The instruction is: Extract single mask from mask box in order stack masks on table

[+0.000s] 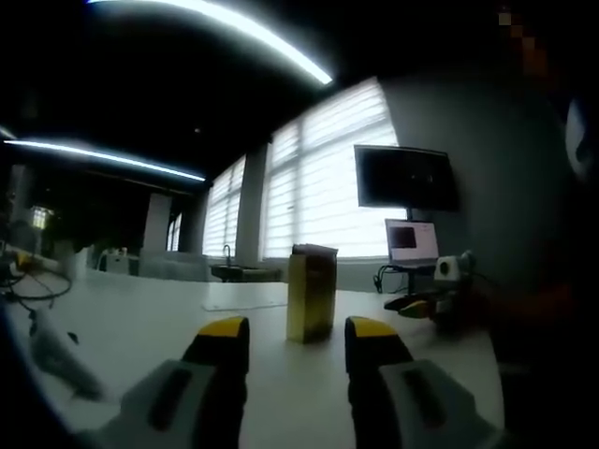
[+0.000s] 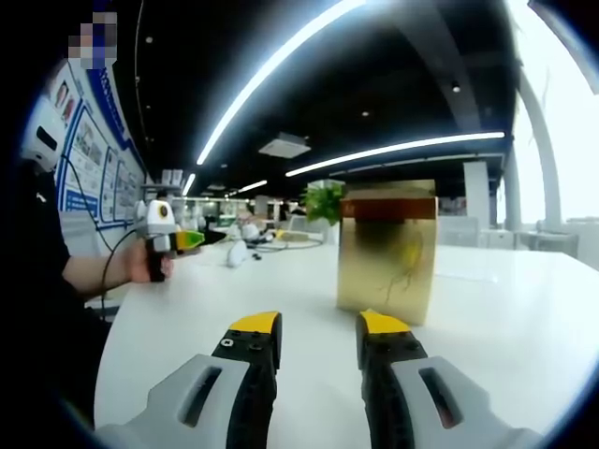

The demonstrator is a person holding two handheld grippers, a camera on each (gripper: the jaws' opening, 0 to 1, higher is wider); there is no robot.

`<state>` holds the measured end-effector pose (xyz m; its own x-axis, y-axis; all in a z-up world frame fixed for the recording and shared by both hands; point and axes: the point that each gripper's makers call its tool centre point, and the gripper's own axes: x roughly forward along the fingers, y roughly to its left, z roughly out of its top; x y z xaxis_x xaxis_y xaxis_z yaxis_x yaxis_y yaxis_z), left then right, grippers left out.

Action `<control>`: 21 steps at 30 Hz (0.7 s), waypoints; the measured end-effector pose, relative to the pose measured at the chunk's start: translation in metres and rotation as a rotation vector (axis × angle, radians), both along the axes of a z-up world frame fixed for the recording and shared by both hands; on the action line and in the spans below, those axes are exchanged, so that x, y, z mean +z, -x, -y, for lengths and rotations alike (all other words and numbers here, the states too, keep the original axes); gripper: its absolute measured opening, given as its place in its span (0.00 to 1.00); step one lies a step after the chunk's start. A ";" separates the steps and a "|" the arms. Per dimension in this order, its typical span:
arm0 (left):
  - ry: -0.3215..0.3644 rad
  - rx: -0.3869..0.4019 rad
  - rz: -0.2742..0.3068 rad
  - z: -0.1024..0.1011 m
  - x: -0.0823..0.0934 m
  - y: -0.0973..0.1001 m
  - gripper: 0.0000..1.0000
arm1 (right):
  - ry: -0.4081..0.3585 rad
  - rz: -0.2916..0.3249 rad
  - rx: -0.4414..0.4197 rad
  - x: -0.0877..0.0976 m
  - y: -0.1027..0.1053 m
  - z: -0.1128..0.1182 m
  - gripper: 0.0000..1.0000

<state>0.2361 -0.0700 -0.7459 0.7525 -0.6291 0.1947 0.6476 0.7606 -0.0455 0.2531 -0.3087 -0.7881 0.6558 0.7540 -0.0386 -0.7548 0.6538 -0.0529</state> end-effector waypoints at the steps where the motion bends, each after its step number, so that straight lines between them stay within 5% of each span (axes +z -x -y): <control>1: 0.002 0.002 -0.001 -0.001 0.000 -0.001 0.44 | -0.001 0.000 0.000 0.000 0.000 0.000 0.29; 21: -0.008 0.013 0.000 -0.005 0.005 -0.008 0.47 | -0.005 0.001 -0.003 0.003 0.001 -0.002 0.29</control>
<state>0.2440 -0.0651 -0.7408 0.7608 -0.6206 0.1898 0.6375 0.7694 -0.0395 0.2522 -0.3064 -0.7853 0.6581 0.7521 -0.0340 -0.7528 0.6564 -0.0506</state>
